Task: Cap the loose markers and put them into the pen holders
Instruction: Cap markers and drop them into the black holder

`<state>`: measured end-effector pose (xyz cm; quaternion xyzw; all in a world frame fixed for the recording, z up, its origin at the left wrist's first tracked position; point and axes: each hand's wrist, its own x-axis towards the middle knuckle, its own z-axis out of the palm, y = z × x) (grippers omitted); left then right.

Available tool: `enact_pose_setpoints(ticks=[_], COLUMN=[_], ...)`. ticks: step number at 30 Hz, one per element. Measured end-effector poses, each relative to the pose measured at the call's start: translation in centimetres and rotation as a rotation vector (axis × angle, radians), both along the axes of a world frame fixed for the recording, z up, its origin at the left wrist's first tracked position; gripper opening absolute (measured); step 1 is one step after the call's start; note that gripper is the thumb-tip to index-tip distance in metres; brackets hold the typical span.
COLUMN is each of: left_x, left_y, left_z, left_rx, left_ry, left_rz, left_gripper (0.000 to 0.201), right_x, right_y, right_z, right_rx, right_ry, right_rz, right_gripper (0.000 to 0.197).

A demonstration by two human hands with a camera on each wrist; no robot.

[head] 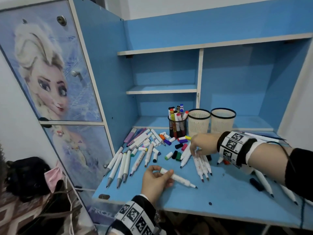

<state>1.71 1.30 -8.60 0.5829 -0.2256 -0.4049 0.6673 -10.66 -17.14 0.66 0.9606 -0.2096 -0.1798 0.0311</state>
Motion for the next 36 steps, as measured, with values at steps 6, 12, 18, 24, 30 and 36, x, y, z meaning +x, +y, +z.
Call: enact_pose_setpoints(ticks=[6, 12, 18, 24, 30, 36], left_x=[-2.5, -2.3, -2.0, -2.1, -1.8, -1.9], left_y=[-1.0, -1.3, -1.5, -1.5, -1.6, -1.6], left_z=[-0.8, -1.3, -1.5, -1.7, -1.9, -2.1], left_rx=[-0.177, -0.223, -0.238, -0.252, -0.264, -0.301], left_ry=[-0.002, 0.0, -0.007, 0.006, -0.008, -0.011], left_rz=[0.103, 0.083, 0.059, 0.054, 0.044, 0.028], left_gripper=[0.028, 0.03, 0.028, 0.028, 0.028, 0.028], right_x=[-0.7, -1.6, -1.5, -2.6, -6.5, -9.7], right_y=[-0.5, -1.7, -2.5, -2.8, -4.4, -4.1], right_z=[-1.5, -1.3, -1.7, -0.9, -0.2, -1.0], right_rx=[-0.084, -0.032, 0.06, 0.115, 0.068, 0.111], right_ry=[0.049, 0.021, -0.081, -0.146, -0.072, -0.139], right_rz=[-0.002, -0.05, -0.064, -0.094, -0.237, -0.246], right_gripper=[0.024, 0.028, 0.03, 0.031, 0.023, 0.021])
